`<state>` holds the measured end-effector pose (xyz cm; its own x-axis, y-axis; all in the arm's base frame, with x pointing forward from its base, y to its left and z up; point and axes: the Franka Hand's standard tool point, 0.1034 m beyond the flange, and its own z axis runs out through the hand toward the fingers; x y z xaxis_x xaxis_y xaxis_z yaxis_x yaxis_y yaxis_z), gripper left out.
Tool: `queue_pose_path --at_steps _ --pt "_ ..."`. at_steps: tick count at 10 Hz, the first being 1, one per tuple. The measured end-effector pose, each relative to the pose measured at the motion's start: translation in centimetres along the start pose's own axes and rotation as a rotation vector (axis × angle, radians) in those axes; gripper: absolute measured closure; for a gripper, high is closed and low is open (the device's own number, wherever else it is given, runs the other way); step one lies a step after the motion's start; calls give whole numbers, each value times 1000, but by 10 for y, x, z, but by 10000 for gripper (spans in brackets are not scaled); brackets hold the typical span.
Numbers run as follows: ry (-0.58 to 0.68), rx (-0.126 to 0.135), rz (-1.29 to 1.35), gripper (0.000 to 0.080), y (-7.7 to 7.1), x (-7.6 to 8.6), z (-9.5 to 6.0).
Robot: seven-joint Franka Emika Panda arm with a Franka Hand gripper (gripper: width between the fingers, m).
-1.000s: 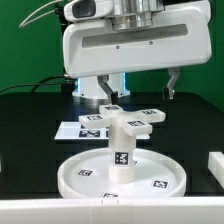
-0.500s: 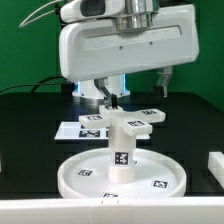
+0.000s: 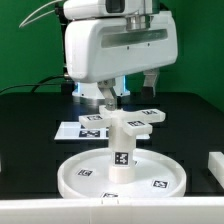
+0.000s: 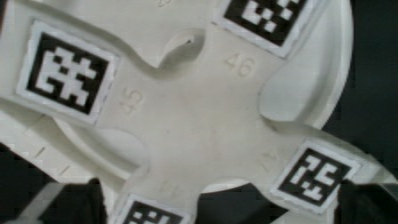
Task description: Assemble round table
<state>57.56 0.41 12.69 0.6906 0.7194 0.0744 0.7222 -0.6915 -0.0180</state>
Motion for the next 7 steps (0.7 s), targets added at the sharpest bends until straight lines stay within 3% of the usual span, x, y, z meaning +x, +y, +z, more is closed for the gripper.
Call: queue_pose_path --at_steps 3,7 --pt "-24 -7 -178 150 3 -5 3" --pt "-45 -2 -192 150 2 -8 12"
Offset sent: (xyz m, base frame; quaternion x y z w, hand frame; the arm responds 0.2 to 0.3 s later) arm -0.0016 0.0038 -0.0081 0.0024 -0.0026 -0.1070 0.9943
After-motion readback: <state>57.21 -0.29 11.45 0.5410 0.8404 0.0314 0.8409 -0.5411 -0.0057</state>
